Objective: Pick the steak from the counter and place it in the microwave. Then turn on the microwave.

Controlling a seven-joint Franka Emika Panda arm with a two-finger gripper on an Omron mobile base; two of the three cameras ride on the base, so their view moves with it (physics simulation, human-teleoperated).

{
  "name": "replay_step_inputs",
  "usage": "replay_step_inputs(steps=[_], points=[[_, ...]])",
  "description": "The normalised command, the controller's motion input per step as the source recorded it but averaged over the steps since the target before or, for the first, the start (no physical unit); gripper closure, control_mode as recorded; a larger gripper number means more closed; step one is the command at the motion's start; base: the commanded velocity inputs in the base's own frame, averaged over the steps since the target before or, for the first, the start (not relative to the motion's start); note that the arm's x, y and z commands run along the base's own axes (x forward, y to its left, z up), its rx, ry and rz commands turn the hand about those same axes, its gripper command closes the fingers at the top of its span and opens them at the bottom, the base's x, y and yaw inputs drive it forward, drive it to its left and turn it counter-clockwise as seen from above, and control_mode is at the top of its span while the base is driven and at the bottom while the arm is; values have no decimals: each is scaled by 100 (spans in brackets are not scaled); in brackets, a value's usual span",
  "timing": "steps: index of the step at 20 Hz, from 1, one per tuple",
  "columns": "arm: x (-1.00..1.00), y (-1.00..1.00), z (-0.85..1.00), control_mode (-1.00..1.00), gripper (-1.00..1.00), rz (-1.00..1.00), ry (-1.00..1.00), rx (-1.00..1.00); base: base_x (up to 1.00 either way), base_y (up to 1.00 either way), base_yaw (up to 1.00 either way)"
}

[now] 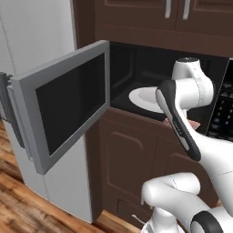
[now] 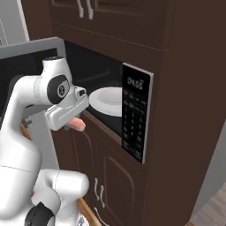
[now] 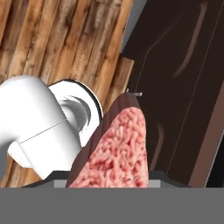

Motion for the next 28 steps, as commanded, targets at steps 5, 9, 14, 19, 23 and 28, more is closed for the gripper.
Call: replay_step_inputs(steps=[5, 9, 14, 19, 23, 28], points=[[0, 0, 0, 100, 100, 0, 0, 0, 3, 36, 5], [0, 0, 0, 100, 100, 0, 0, 0, 0, 61, 1], [0, 0, 0, 100, 100, 0, 0, 0, 0, 54, 0], [0, 0, 0, 100, 100, 0, 0, 0, 20, 5, 0], [0, 0, 0, 100, 100, 0, 0, 0, 21, 0, 0], [0, 0, 0, 100, 100, 0, 0, 0, 20, 0, 0]])
